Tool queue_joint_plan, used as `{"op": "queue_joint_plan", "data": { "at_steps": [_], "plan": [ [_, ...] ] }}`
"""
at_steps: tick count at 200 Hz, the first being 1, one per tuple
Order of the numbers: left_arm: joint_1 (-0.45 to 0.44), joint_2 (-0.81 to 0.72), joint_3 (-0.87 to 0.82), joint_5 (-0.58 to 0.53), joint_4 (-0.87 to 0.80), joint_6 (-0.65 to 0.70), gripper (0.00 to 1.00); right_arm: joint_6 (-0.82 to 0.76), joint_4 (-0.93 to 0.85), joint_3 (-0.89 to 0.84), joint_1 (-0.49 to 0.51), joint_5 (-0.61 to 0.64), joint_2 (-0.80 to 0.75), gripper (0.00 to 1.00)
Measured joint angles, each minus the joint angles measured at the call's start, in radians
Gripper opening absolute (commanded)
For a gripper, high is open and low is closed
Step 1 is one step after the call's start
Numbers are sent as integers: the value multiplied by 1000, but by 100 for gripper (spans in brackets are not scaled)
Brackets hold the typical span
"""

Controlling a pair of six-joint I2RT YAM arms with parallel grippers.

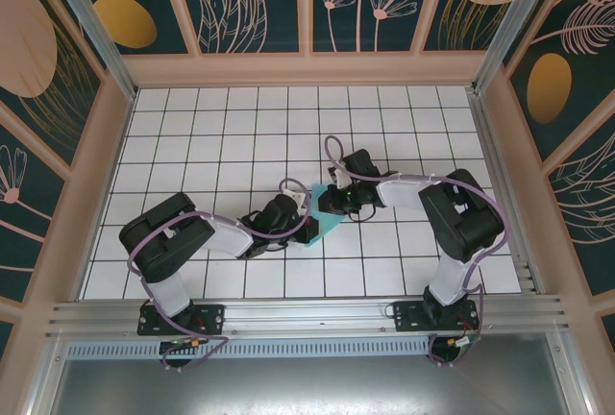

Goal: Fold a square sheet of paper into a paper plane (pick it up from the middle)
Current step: Fourth fold the wing at the center of the table.

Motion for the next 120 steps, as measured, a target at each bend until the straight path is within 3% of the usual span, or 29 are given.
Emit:
{"op": "queue_joint_plan", "data": {
  "at_steps": [120],
  "plan": [
    [0,-33,11,3,-79,18,3,16,-1,1,-2,43,26,8]
  ]
}}
